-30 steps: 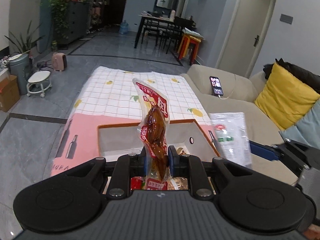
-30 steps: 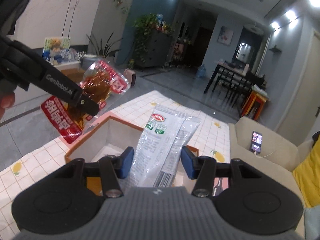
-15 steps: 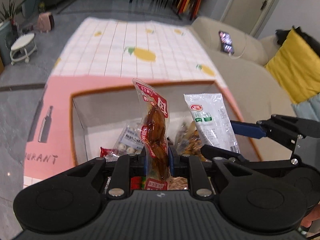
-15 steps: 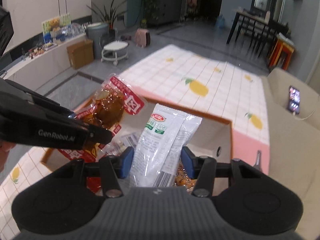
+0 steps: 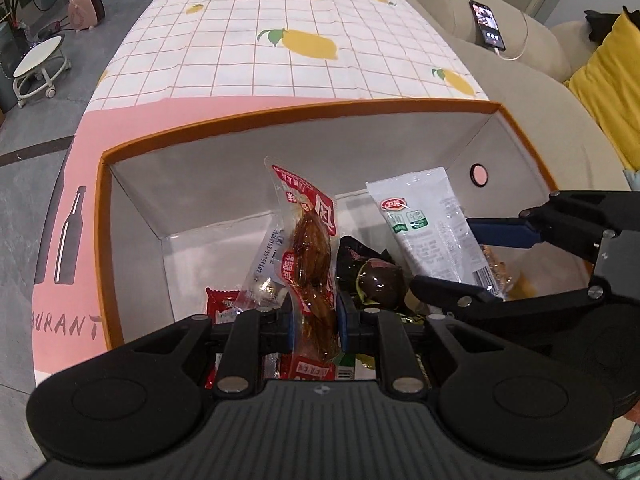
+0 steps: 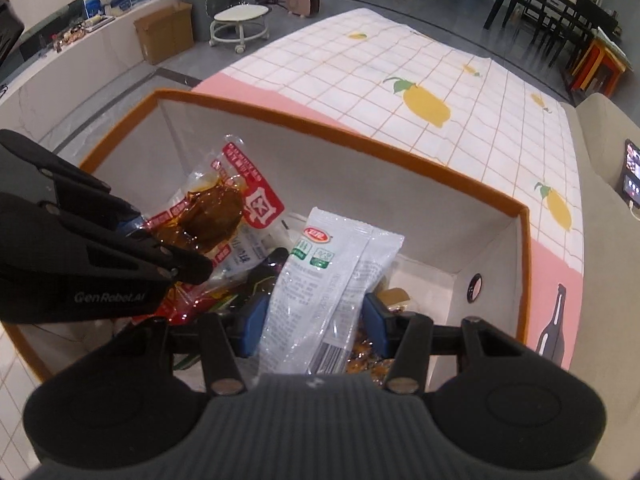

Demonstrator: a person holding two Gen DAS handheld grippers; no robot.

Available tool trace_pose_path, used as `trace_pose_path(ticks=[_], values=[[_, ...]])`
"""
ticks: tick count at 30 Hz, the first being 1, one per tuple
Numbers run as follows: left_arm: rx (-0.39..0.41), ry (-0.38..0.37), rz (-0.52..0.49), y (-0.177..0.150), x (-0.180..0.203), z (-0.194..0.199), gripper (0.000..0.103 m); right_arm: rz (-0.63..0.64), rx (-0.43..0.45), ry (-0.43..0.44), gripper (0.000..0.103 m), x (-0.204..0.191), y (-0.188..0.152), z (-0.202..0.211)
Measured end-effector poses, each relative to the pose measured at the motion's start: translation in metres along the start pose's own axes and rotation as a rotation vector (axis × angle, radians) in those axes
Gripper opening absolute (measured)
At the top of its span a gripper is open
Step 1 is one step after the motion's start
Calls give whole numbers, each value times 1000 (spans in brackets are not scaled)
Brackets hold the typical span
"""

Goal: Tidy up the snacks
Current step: 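Lower both snacks into the box and open both tools to release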

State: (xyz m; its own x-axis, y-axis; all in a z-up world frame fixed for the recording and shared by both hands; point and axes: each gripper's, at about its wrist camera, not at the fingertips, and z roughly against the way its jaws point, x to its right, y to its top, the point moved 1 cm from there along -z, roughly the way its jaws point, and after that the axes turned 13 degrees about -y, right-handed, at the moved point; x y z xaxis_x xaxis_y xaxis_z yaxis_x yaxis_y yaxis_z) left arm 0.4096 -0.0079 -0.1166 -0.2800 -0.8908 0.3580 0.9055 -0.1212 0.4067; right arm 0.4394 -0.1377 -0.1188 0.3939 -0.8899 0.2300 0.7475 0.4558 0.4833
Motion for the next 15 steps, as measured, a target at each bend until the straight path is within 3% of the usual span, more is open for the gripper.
trace_pose_path(ticks=[12,15], values=[[-1,18,-3,3,2,5,25,-6,-27,-16,54,-7,0,0],[0,36,-10,3,6,12,35,-11,-12,-24,61,-6,2,9]])
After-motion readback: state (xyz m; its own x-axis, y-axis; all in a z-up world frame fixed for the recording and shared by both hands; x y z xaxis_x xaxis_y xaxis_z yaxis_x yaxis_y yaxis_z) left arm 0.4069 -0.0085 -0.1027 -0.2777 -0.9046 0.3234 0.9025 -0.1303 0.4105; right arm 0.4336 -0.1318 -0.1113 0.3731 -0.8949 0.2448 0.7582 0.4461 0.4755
